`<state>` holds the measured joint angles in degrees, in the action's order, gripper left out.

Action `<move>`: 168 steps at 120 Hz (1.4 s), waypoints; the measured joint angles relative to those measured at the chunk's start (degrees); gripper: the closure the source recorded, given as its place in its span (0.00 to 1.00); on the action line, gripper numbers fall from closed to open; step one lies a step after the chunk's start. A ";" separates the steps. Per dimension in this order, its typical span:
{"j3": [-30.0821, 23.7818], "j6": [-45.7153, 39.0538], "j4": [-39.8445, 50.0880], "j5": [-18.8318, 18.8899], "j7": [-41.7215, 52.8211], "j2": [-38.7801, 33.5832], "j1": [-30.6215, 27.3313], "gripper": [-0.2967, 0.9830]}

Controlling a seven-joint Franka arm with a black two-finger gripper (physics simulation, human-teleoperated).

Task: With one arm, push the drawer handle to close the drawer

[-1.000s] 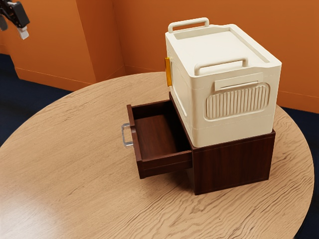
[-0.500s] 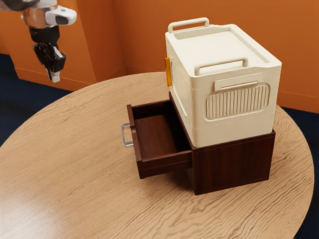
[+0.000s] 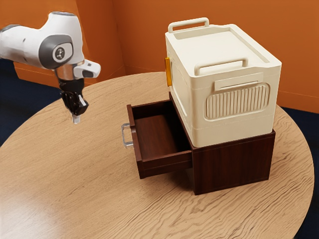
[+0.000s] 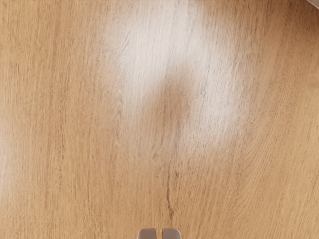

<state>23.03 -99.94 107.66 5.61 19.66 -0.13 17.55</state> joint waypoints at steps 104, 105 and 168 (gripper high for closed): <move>-0.15 -35.67 10.34 -2.72 8.02 7.82 7.87 0.85; -0.15 -35.93 10.39 -2.75 8.06 7.85 7.94 0.85; -0.17 -46.74 10.38 -4.53 9.95 11.03 13.79 0.85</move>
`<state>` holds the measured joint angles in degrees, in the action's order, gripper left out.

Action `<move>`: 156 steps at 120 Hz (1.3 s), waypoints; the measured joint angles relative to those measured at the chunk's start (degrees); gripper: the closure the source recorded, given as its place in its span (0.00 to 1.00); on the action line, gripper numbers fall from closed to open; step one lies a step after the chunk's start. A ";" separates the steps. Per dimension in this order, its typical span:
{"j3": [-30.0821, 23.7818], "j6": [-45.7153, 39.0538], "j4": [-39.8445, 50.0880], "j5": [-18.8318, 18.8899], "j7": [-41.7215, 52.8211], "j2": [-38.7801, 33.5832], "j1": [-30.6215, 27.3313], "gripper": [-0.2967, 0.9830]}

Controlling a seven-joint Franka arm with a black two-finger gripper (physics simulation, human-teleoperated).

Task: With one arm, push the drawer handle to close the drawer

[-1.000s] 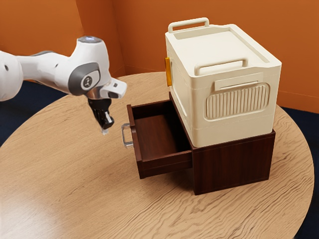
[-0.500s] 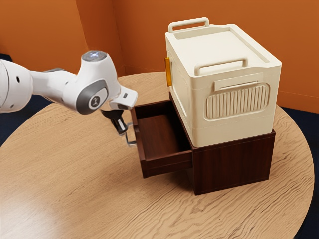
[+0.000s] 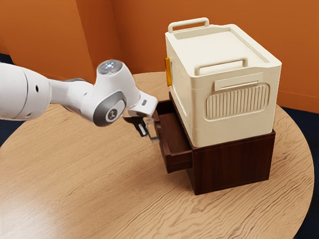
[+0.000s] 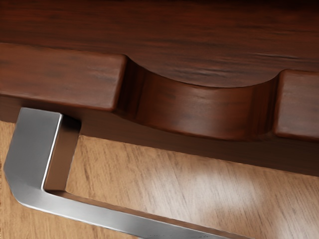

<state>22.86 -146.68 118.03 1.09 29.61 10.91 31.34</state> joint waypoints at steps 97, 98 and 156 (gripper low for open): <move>-3.07 -13.28 -5.86 -2.75 0.33 9.47 -0.29 0.85; -3.10 -13.48 -5.86 -2.76 0.33 9.52 -0.28 0.85; 1.66 -16.38 5.09 -2.78 0.18 2.03 3.42 0.85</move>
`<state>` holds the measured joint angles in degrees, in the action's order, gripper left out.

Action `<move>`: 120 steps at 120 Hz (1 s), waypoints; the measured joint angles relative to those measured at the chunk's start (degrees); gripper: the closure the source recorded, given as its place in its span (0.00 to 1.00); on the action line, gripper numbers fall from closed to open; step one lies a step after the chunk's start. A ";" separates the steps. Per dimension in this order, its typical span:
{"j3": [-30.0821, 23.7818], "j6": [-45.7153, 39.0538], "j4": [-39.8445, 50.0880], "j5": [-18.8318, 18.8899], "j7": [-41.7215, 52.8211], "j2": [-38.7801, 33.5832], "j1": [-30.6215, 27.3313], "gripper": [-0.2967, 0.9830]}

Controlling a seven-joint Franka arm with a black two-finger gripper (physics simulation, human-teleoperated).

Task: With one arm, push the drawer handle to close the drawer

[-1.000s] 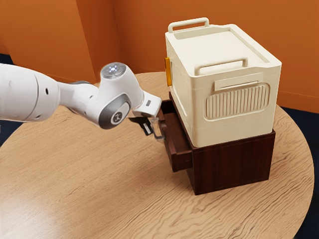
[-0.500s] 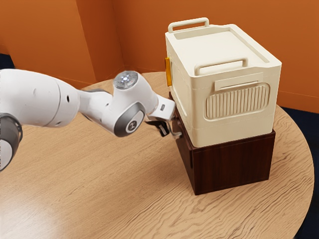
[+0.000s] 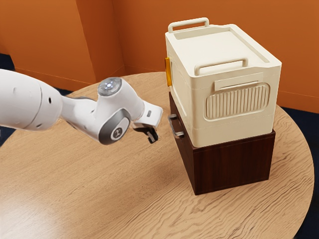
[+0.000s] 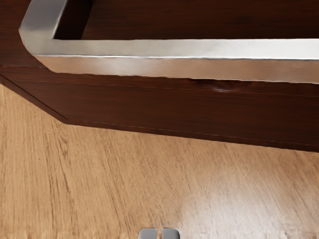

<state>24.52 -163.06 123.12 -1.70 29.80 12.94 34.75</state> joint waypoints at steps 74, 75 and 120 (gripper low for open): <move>32.40 43.53 -21.58 -5.66 -1.83 -2.74 23.26 0.85; 32.43 44.20 -21.94 -5.65 -1.90 -2.75 23.27 0.85; 32.67 58.36 -26.15 -1.12 -6.54 -2.91 25.76 0.38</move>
<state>57.19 -104.69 96.97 -2.82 23.26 10.03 60.51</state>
